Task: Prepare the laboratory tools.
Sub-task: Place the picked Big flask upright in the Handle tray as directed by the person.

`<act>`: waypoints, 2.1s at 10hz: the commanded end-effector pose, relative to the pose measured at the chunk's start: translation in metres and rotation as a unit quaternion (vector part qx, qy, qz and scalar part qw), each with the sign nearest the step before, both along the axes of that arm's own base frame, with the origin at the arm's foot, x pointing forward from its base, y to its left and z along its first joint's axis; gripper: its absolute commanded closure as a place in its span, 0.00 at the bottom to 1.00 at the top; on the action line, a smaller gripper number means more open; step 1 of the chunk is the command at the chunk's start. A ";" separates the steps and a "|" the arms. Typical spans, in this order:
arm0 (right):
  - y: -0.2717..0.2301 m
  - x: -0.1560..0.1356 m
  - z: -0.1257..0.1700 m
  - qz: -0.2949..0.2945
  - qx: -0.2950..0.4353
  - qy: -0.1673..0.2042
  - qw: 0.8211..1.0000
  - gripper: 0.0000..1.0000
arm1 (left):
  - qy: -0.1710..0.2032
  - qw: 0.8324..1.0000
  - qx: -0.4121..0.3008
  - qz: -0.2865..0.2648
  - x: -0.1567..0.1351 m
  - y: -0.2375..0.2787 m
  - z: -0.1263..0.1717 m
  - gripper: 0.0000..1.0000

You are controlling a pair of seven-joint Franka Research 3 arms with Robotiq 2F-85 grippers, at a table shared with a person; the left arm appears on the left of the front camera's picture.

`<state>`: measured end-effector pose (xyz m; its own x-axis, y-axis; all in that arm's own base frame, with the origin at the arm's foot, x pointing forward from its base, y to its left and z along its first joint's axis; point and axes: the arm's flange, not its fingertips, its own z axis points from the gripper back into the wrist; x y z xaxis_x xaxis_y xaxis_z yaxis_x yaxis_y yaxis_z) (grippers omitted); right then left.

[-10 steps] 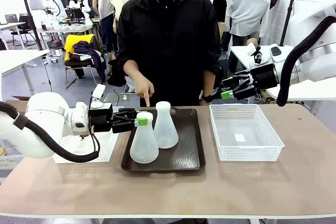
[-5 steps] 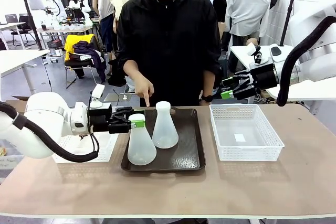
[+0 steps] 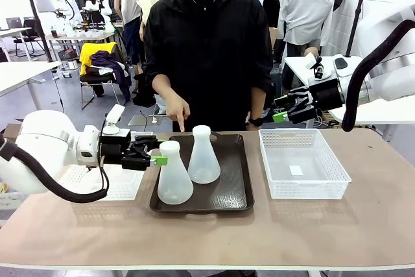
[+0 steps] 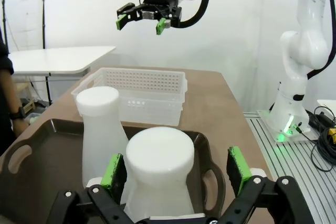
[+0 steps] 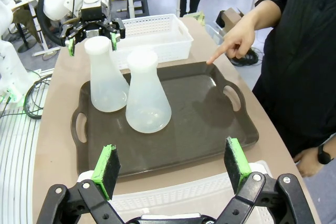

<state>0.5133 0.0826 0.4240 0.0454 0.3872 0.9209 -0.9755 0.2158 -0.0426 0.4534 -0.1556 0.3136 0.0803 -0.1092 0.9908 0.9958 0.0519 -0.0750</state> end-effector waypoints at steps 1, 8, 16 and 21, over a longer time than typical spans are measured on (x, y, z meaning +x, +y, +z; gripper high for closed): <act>0.000 -0.001 0.000 0.001 -0.002 0.000 1.000 0.00 | 0.008 1.000 0.018 0.013 -0.006 0.012 0.006 0.00; 0.000 -0.001 0.000 0.001 -0.002 0.000 1.000 0.00 | -0.003 1.000 0.020 0.020 0.000 0.015 0.003 0.00; 0.000 -0.001 0.000 0.001 -0.002 0.000 1.000 0.00 | -0.003 1.000 0.020 0.020 0.000 0.015 0.003 0.00; 0.000 -0.001 0.000 0.001 -0.002 0.000 1.000 0.00 | -0.003 1.000 0.020 0.020 0.000 0.015 0.003 0.00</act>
